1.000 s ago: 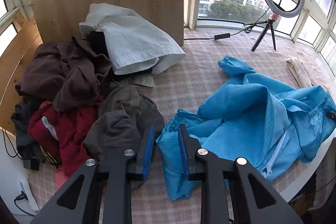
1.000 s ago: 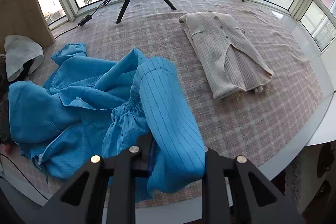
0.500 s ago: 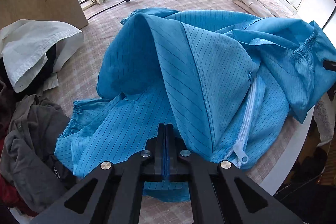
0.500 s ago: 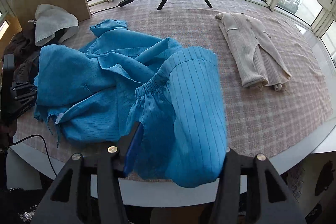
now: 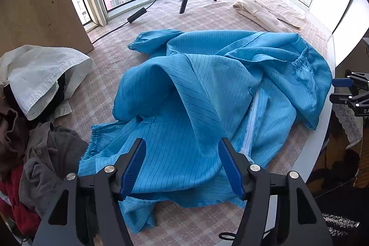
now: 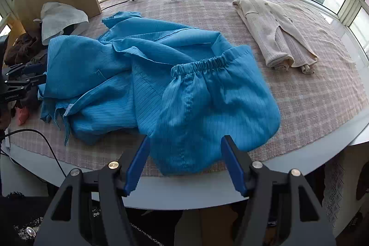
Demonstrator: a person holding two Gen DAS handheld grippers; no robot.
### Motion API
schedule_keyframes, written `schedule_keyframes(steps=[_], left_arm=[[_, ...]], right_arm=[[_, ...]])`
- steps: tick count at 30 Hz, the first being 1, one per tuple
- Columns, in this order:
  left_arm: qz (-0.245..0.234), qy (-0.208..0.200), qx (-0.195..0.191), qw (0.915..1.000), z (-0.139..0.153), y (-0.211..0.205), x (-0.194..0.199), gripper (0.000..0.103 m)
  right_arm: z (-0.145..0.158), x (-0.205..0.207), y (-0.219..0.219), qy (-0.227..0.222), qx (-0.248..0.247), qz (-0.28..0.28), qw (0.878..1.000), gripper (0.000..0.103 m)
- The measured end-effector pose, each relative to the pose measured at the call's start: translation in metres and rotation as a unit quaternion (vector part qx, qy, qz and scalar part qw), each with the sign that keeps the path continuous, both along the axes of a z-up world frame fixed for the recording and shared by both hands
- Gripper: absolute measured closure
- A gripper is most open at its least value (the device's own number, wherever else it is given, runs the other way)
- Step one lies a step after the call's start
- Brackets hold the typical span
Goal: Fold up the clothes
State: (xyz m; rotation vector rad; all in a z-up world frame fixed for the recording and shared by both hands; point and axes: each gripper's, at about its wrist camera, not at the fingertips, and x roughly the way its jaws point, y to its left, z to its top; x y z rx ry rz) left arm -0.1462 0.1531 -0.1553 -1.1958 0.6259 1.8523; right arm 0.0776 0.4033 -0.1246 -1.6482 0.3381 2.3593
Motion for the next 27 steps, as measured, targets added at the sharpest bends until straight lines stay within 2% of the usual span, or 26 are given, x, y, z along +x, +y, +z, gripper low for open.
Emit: schedule_keyframes(steps=[3,5,7,9,13,14,15,16,17,19,21,22,24,27], left_arm=[[-0.006,-0.032,-0.002,0.9995,-0.014,0.005,0.003,0.040],[-0.014,-0.058,0.005,0.9982,-0.018,0.006,0.011,0.040],[-0.015,-0.065,0.011,0.9977,-0.015,0.002,0.020,0.040],[-0.005,-0.067,0.016,0.9976,-0.012,-0.003,0.024,0.040],[0.011,-0.075,-0.003,0.9971,-0.031,0.012,0.008,0.039],[0.015,-0.076,-0.008,0.9969,-0.036,0.015,0.004,0.041],[0.019,-0.078,-0.012,0.9967,-0.040,0.019,0.000,0.045],[0.023,-0.080,-0.017,0.9964,-0.045,0.023,-0.005,0.072],[0.027,-0.082,-0.022,0.9960,-0.050,0.026,-0.009,0.101],[0.040,-0.090,-0.025,0.9948,-0.057,0.030,-0.020,0.101],[0.070,-0.100,0.003,0.9925,-0.040,0.018,-0.040,0.101],[0.081,-0.091,0.022,0.9923,-0.022,0.008,-0.048,0.101],[0.095,-0.057,0.059,0.9921,0.024,-0.013,-0.059,0.101],[0.112,0.014,0.094,0.9892,0.096,-0.040,-0.072,0.101]], right_arm=[[-0.033,-0.023,-0.019,-0.028,-0.006,0.020,0.999,0.040],[-0.055,-0.032,-0.021,-0.049,-0.008,0.009,0.999,0.040],[-0.071,-0.036,-0.022,-0.066,0.003,0.001,0.998,0.040],[-0.080,-0.036,-0.020,-0.078,0.019,-0.003,0.997,0.040],[-0.084,-0.033,-0.011,-0.070,0.017,-0.017,0.997,0.040],[-0.086,-0.035,-0.009,-0.069,0.016,-0.017,0.997,0.040],[-0.088,-0.036,-0.008,-0.069,0.015,-0.015,0.997,0.041],[-0.084,-0.038,-0.005,-0.063,0.017,-0.016,0.998,0.044],[-0.075,-0.038,-0.001,-0.051,0.022,-0.019,0.998,0.062],[-0.057,-0.040,0.008,-0.029,0.033,-0.025,0.999,0.092],[-0.039,-0.041,0.017,-0.007,0.043,-0.031,0.999,0.099],[-0.031,-0.042,0.021,0.004,0.049,-0.034,0.998,0.100],[-0.005,-0.041,0.033,0.036,0.061,-0.045,0.996,0.100],[0.071,-0.033,0.072,0.117,0.068,-0.079,0.988,0.100]])
